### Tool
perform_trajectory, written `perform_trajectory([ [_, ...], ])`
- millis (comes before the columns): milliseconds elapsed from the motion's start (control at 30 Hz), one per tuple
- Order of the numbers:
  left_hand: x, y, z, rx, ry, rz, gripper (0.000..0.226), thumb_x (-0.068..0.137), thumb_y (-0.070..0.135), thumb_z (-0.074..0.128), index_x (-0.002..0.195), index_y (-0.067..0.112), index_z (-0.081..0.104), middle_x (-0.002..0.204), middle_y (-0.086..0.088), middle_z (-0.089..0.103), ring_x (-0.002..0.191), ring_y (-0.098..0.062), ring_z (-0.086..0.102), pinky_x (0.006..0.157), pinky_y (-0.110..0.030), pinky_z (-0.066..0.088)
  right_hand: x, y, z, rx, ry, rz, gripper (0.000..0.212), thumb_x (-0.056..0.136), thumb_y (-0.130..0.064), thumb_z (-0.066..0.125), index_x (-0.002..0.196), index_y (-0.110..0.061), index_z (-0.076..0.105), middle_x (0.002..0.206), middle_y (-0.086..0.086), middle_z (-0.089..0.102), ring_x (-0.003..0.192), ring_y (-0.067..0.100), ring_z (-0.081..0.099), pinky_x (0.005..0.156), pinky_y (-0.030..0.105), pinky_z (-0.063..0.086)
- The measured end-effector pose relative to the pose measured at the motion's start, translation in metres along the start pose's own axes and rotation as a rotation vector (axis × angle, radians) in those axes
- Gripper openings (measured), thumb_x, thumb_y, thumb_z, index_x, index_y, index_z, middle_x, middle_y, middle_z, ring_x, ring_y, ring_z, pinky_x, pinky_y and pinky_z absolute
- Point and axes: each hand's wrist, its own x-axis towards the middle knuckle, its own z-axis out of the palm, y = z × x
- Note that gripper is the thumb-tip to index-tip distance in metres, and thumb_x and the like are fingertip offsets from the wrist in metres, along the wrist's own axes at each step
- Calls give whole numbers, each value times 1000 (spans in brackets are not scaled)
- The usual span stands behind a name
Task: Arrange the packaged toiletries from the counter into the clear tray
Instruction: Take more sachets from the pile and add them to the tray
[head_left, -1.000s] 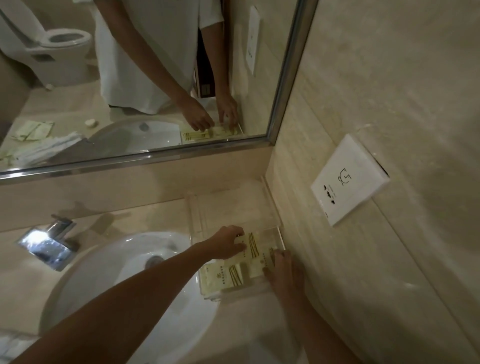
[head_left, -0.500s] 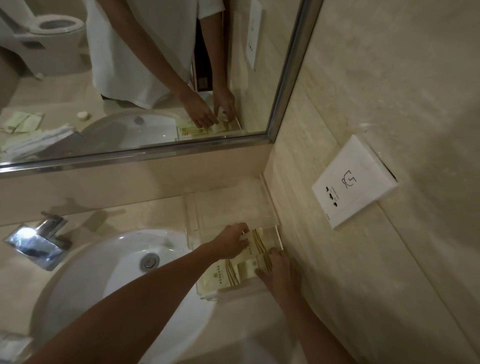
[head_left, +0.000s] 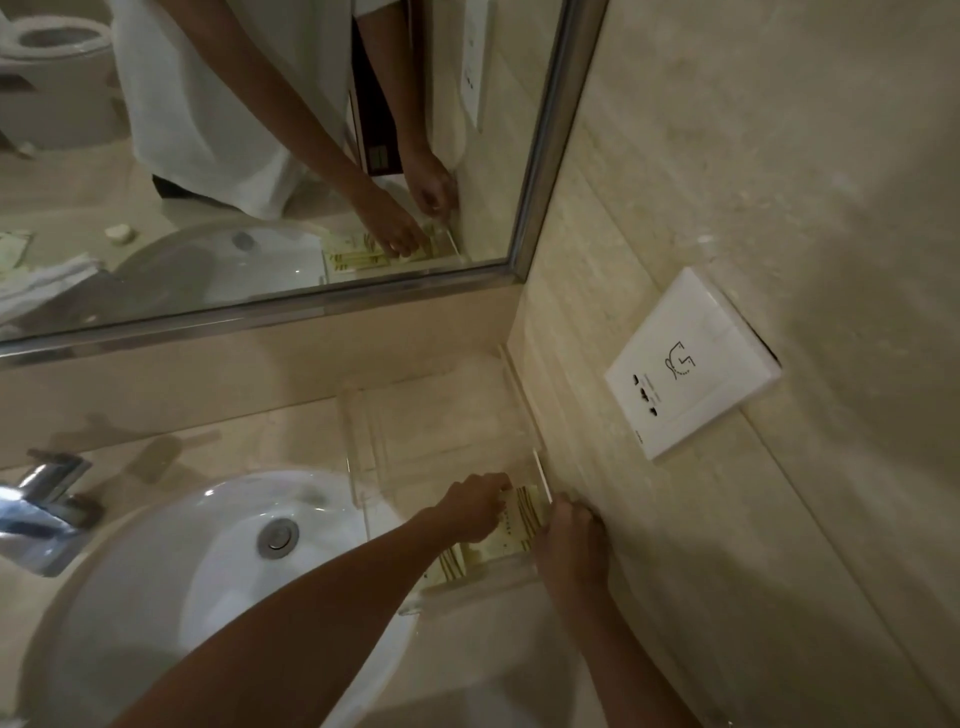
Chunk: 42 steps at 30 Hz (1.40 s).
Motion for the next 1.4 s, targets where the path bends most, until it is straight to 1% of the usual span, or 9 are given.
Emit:
perform_trajectory([
  [200,1,-10,8,100,39,10,33,94,18,49,127,16,48,129,-10,52,118,-28,47,97,-41,37,-2,1,0,34,-21,50,16,87,-22,57,101,-19,65,97,1,70,87,18,67,60,23,40],
  [367,-2,-17,16,153,22,12,41,92,20,54,132,19,45,133,-8,45,122,-27,40,102,-41,32,-3,0,4,73,-19,92,8,87,-24,55,85,-20,62,86,0,69,80,21,67,59,28,49],
  [467,-5,-18,15,135,7,15,46,90,16,56,135,15,42,134,-10,43,123,-28,40,103,-40,35,-3,-1,6,93,-13,96,10,88,-23,54,82,-21,62,83,0,69,78,20,67,61,31,55],
  [633,-9,-21,11,186,10,25,44,89,12,54,132,15,46,131,-11,46,120,-28,42,101,-42,39,0,0,5,91,2,73,12,87,-21,53,81,-19,63,83,3,68,78,23,66,61,29,49],
  [800,-20,-21,-4,204,47,36,40,88,14,51,128,15,49,129,-10,49,119,-28,44,98,-41,37,4,-6,-1,50,15,-34,12,89,-21,53,86,-16,64,85,5,70,81,25,65,63,26,40],
  [967,-42,-32,-36,27,109,19,26,86,5,49,107,9,64,115,-12,62,106,-24,56,86,-29,44,12,-28,-9,55,-125,-121,11,86,-26,54,87,-17,62,93,5,68,87,27,65,69,31,47],
  [1133,-108,-66,-57,-52,255,-42,22,85,1,48,97,6,66,107,-12,63,101,-25,57,86,-31,46,-4,-72,-17,5,-283,-276,10,82,-25,57,90,-20,61,102,7,64,94,27,62,72,30,45],
  [1300,-186,-115,-69,-81,360,-105,18,84,0,51,91,2,67,98,-12,67,92,-24,59,76,-24,42,-40,-123,-18,-36,-279,-424,10,83,-23,52,87,-20,60,97,7,63,91,30,62,69,29,42],
  [1400,-237,-149,-69,-107,403,-166,9,84,2,56,84,2,65,94,-13,68,85,-23,59,72,-26,43,-71,-156,-13,-54,-330,-495,9,82,-22,53,86,-21,60,98,5,61,93,29,61,73,30,44],
])
